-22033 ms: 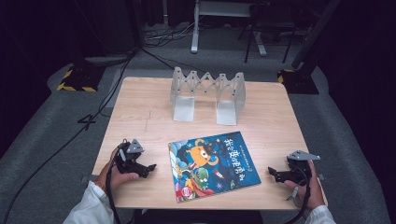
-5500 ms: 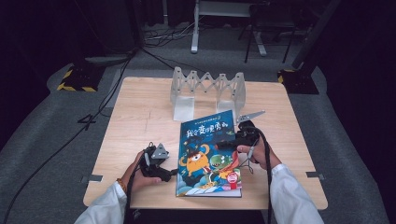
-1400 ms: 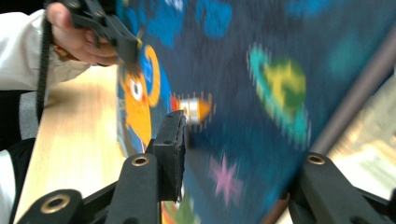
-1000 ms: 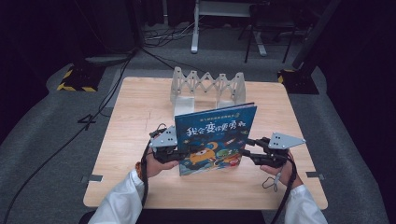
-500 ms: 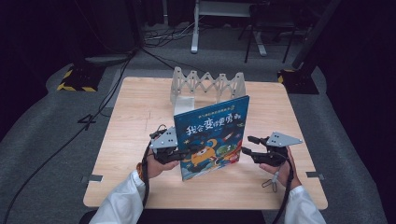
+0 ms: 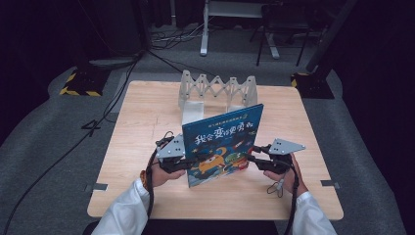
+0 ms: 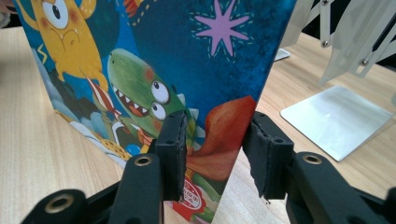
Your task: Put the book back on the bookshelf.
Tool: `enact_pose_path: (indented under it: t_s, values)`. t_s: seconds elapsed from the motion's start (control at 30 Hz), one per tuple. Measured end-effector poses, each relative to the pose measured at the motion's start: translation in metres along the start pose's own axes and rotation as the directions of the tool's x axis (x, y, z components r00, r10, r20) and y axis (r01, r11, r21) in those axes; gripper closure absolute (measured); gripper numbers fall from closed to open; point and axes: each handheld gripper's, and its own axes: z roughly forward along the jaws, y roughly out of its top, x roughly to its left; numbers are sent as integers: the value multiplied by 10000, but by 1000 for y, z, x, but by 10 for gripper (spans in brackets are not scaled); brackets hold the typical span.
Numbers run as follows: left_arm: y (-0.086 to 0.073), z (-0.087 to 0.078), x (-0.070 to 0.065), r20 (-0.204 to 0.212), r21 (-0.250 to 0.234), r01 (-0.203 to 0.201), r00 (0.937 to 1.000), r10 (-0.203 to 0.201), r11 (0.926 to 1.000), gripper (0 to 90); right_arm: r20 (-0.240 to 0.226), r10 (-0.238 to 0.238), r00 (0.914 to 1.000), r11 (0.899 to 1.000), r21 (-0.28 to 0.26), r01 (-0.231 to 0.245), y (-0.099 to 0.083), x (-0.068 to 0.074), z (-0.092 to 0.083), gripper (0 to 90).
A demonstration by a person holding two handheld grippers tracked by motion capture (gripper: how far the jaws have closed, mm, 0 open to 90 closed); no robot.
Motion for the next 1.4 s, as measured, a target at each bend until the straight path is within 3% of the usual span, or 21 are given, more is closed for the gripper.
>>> enact_pose_path:
  t_s: [0.1, 0.17, 0.27, 0.4, 0.47, 0.53, 0.73, 0.83, 0.87, 1.0, 1.13, 1.23, 1.27, 1.4]
  values:
    - [0, -1, -2, -326, 68, 43, 9995, -41, 10000, 692, 6, -68, 10000, 9997, -230, 68, -4, 2, -2, 627]
    - [-1, 0, -1, -283, 66, -9, 9996, 10, 10000, 721, -141, -14, 9999, 9994, -334, 9, -6, 2, -4, 640]
    - [-2, 2, 0, -400, -60, 193, 9990, -196, 9998, 690, -121, -206, 9997, 9990, -400, 201, -7, 3, -7, 644]
    - [-8, 7, 4, -215, -269, 830, 9963, -836, 9962, 656, -147, -262, 9996, 9982, -542, 253, -10, 4, -8, 657]
    - [-10, 8, 4, -446, -230, 768, 9960, -778, 9968, 702, -120, -272, 9996, 9982, -529, 266, -10, 4, -9, 659]
    - [-11, 7, 4, -150, -305, 656, 9977, -660, 9974, 742, -82, -295, 9995, 9982, -525, 290, -9, 4, -8, 659]
    - [-11, 8, -2, 100, -413, 583, 9983, -579, 9974, 802, 38, -230, 9997, 9985, -499, 231, -9, 5, -6, 617]
    - [-8, 9, -8, -412, -397, 195, 9989, -211, 9990, 827, 128, -147, 9998, 9994, -319, 151, -9, 4, -6, 541]
    - [-7, 9, -11, -743, -221, -246, 9970, 229, 9995, 829, 199, -55, 9998, 9997, -253, 60, -10, 4, -6, 536]
    - [-8, 7, -9, -960, -485, 98, 9953, -144, 9988, 830, 446, 187, 9988, 9998, 62, -190, -16, 0, -10, 498]
    - [-8, 5, -8, -1184, -604, 127, 9928, -198, 9981, 831, 792, 344, 9963, 9990, 244, -364, -24, -3, -19, 478]
    - [-8, 3, -7, -1307, -622, 44, 9913, -125, 9981, 831, 1227, 517, 9911, 9967, 564, -589, -30, -6, -27, 456]
    - [-8, 3, -7, -1328, -625, 53, 9910, -135, 9980, 831, 1559, 439, 9868, 9951, 806, -571, -34, -6, -31, 450]
    - [-8, 2, -7, -1422, -658, 175, 9895, -267, 9977, 831, 1958, 473, 9795, 9907, 1159, -710, -42, -8, -38, 437]
